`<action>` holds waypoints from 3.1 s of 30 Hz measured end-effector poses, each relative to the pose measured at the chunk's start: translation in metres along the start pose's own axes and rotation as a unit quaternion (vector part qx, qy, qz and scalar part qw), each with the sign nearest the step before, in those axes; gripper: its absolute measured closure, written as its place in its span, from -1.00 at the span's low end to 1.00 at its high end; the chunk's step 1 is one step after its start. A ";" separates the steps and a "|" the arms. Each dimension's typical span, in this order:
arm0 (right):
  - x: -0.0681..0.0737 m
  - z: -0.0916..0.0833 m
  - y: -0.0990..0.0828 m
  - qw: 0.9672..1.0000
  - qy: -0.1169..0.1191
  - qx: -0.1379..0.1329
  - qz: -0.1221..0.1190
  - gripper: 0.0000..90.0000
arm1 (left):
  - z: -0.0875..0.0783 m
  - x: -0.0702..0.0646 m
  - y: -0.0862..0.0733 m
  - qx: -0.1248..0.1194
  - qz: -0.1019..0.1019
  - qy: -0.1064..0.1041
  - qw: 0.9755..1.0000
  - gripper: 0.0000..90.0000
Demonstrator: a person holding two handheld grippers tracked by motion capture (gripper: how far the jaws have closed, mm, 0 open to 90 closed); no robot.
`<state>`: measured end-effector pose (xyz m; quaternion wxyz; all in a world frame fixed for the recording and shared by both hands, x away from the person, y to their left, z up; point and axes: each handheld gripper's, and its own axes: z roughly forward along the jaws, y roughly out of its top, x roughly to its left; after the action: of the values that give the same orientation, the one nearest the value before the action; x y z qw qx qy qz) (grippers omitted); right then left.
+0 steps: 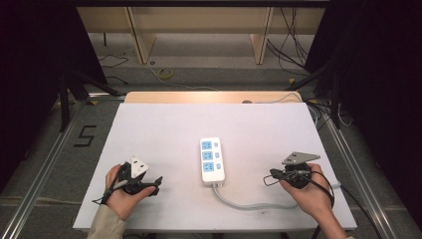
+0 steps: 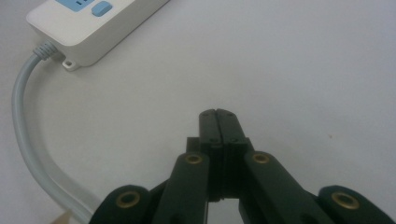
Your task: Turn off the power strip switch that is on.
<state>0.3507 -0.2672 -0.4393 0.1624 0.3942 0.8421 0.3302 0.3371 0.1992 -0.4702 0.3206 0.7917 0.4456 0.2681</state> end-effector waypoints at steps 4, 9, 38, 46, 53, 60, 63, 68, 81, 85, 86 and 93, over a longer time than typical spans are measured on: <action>0.002 0.002 0.004 1.000 0.000 0.000 -0.003 1.00 | 0.000 0.000 0.000 0.000 0.001 0.000 1.000 -0.67; 0.003 0.005 0.008 1.000 -0.001 0.001 -0.008 1.00 | 0.000 0.001 0.000 0.000 0.002 0.001 1.000 -0.67; 0.011 0.022 0.036 0.999 0.008 0.015 -0.030 1.00 | 0.000 -0.001 0.001 0.001 0.006 -0.001 1.000 -0.67; 0.012 0.027 0.044 0.999 0.008 0.017 -0.035 1.00 | 0.000 -0.002 0.001 0.002 0.007 -0.001 1.000 -0.67; 0.014 0.031 0.049 0.999 0.011 0.020 -0.038 1.00 | 0.001 -0.002 0.001 0.001 0.008 0.000 1.000 -0.67; 0.015 0.035 0.053 0.999 0.012 0.022 -0.039 1.00 | 0.000 -0.002 0.001 0.000 0.009 0.000 1.000 -0.67; 0.015 0.037 0.054 0.999 0.013 0.024 -0.040 1.00 | 0.000 -0.002 0.001 0.000 0.008 0.000 1.000 -0.67; 0.016 0.040 0.058 0.999 0.013 0.024 -0.040 1.00 | 0.000 -0.002 0.001 0.001 0.009 -0.001 1.000 -0.67; 0.019 0.045 0.067 0.998 0.017 0.027 -0.046 1.00 | 0.001 -0.002 0.001 -0.002 0.007 0.000 1.000 -0.67; 0.020 0.046 0.069 0.998 0.017 0.026 -0.049 1.00 | 0.000 -0.002 0.001 -0.001 0.008 0.000 1.000 -0.67; 0.020 0.047 0.070 0.998 0.017 0.025 -0.049 1.00 | 0.000 -0.002 0.001 -0.002 0.008 0.000 1.000 -0.67; 0.021 0.049 0.071 0.998 0.018 0.028 -0.048 1.00 | 0.000 -0.003 0.002 -0.002 0.007 0.000 1.000 -0.67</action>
<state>0.4029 -0.1962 -0.4268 0.1517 0.3519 0.8719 0.3049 0.3371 0.1963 -0.4697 0.3204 0.7940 0.4396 0.2713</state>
